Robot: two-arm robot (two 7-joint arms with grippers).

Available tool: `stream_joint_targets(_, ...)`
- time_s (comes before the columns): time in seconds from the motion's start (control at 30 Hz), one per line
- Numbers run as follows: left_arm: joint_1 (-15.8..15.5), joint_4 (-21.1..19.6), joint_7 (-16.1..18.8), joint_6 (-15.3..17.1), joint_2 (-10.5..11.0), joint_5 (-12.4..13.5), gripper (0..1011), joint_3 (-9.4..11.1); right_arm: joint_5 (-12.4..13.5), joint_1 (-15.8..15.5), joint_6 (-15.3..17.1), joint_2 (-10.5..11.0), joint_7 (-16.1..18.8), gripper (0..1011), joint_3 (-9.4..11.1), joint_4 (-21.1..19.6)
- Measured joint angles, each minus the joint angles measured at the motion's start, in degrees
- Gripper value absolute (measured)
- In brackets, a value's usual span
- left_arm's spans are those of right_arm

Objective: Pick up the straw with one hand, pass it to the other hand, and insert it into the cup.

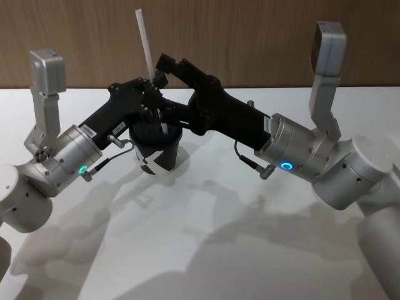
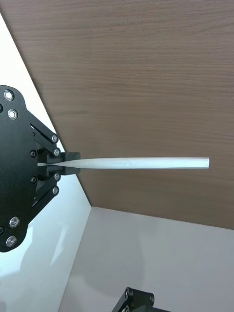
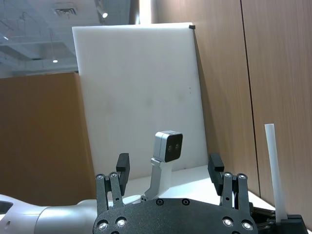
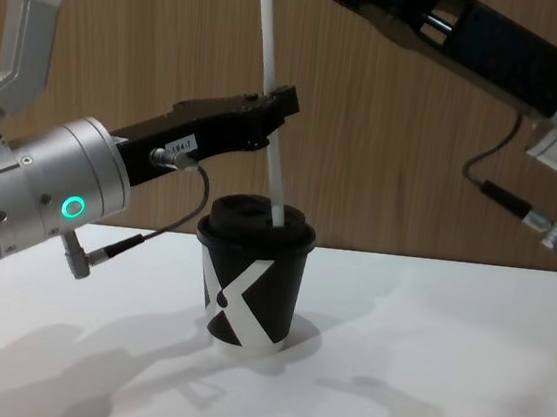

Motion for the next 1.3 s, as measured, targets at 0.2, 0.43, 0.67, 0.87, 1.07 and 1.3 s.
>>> stream_joint_targets(0.2,0.35,-0.42,0.41,0.53,0.00,0.09,167,-0.11,0.00,0.00,0.00,0.00,0.00,1001,0.00,0.00)
stream_joint_targets(0.43,0.97,-1.38,0.98,0.78,0.20,0.21,384,-0.36,0.00,0.00,0.00,0.00,0.00,1001,0.00,0.00)
stream_joint_targets(0.67,2.09,-3.01,1.74,0.82,0.59,0.40,611,-0.82,-0.20,0.02,-0.03,0.24,-0.21,1001,-0.14,-0.16)
stream_joint_targets(0.87,3.56,-5.02,2.43,0.75,1.12,0.52,811,-1.39,-2.03,0.06,0.00,1.21,-2.07,1001,-0.56,-1.16)
stream_joint_targets(1.07,5.11,-6.71,2.97,0.74,1.71,0.52,948,-1.91,-4.69,-0.34,0.50,2.63,-5.28,1001,-0.89,-2.93)
stream_joint_targets(1.3,7.60,-9.09,3.30,0.74,2.83,0.07,1003,-2.78,-7.44,-1.74,1.20,4.44,-9.72,1001,-0.74,-5.11)
